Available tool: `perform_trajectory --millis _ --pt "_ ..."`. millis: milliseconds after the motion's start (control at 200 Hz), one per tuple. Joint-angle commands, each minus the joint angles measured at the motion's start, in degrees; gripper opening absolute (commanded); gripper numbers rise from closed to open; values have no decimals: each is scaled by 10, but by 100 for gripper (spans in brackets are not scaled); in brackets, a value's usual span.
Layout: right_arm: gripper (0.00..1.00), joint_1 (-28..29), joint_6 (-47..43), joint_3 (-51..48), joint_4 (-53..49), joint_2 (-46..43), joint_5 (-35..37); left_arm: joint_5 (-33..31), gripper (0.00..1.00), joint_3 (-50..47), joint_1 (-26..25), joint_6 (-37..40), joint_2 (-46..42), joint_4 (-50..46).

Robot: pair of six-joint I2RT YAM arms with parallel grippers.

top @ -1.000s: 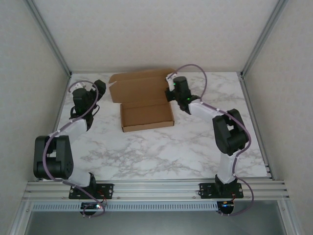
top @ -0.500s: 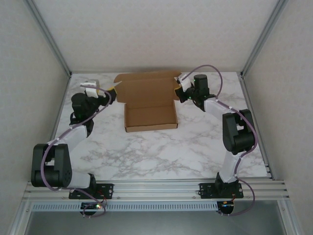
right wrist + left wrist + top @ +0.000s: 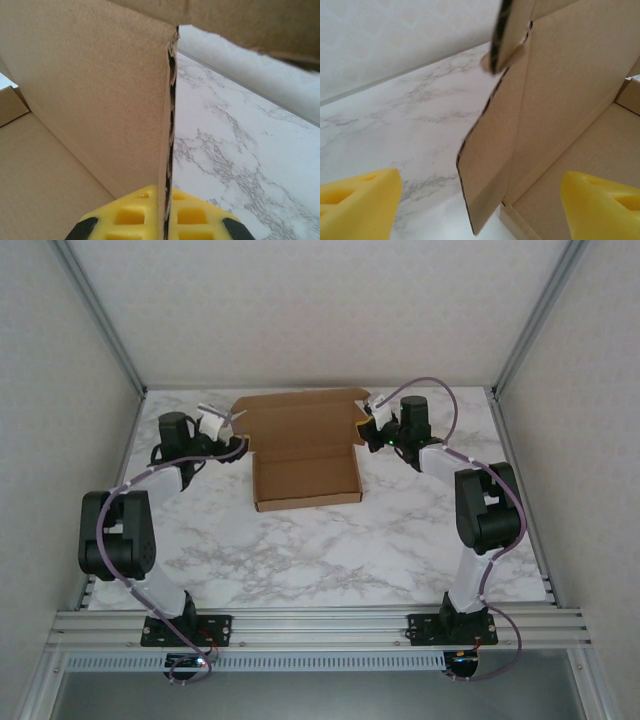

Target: Fold the paper box

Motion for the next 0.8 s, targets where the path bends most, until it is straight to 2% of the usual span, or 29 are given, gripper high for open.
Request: perform_trajectory --millis 0,40,120,195,265,376,511,601,741,796 --pt "0 1 7 3 -25 7 -11 18 70 44 -4 34 18 -34" --pt "0 2 9 6 -25 10 -11 16 60 43 -4 33 20 -30" --pt "0 4 12 8 -27 14 1 8 30 46 -4 27 25 -28" --pt "0 7 21 7 -19 15 12 6 12 60 -6 31 36 -56" --pt "0 13 30 10 -16 18 27 12 0 60 -12 37 36 -67" --pt "0 36 32 20 -26 21 72 7 0 39 -27 15 21 -32" --pt "0 60 72 33 -37 22 138 -34 0 6 -53 -20 -1 28" --pt "0 79 118 51 -63 23 202 -86 0 -15 -69 -66 -11 69" --pt "0 106 224 89 -123 21 341 -172 0 -54 -94 -143 -38 130" --pt "0 112 269 95 -139 14 360 -198 0 -61 -105 -167 -47 138"
